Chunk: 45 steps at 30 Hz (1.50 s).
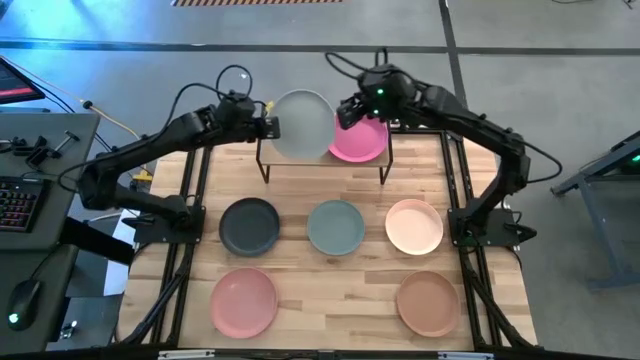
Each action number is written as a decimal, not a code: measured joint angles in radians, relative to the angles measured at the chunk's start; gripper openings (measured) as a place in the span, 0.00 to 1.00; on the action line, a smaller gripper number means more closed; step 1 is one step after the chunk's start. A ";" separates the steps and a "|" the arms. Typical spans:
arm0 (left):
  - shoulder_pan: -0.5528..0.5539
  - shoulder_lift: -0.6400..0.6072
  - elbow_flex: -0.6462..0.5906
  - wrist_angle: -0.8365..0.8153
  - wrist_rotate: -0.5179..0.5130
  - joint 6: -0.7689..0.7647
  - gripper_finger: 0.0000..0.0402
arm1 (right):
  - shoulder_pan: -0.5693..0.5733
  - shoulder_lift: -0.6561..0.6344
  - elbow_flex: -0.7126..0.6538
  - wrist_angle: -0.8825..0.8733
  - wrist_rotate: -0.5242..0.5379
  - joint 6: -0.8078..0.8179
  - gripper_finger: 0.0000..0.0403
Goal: Place and stack plates onto a shelf
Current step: Stack the white plate on top of the pink plate on the shelf
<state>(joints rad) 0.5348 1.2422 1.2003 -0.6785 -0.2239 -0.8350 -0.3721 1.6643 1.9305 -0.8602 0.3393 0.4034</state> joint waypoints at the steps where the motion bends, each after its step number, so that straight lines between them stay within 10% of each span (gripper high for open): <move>1: 0.000 0.008 0.000 0.000 0.000 0.000 0.00 | 0.001 0.010 0.000 -0.004 -0.001 0.000 0.48; 22: 0.000 0.047 0.000 0.035 0.006 0.028 0.00 | 0.019 0.122 -0.001 -0.073 -0.026 0.026 0.47; 34: 0.000 0.047 -0.001 0.095 0.004 0.037 0.00 | 0.019 0.123 -0.001 -0.067 -0.008 0.027 0.04; 45: 0.000 0.047 -0.001 0.107 0.007 0.081 0.03 | 0.019 0.123 -0.001 -0.076 -0.006 0.025 0.01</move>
<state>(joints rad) 0.5346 1.2892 1.1992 -0.5716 -0.2166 -0.7540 -0.3534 1.7874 1.9297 -0.9358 0.3328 0.4286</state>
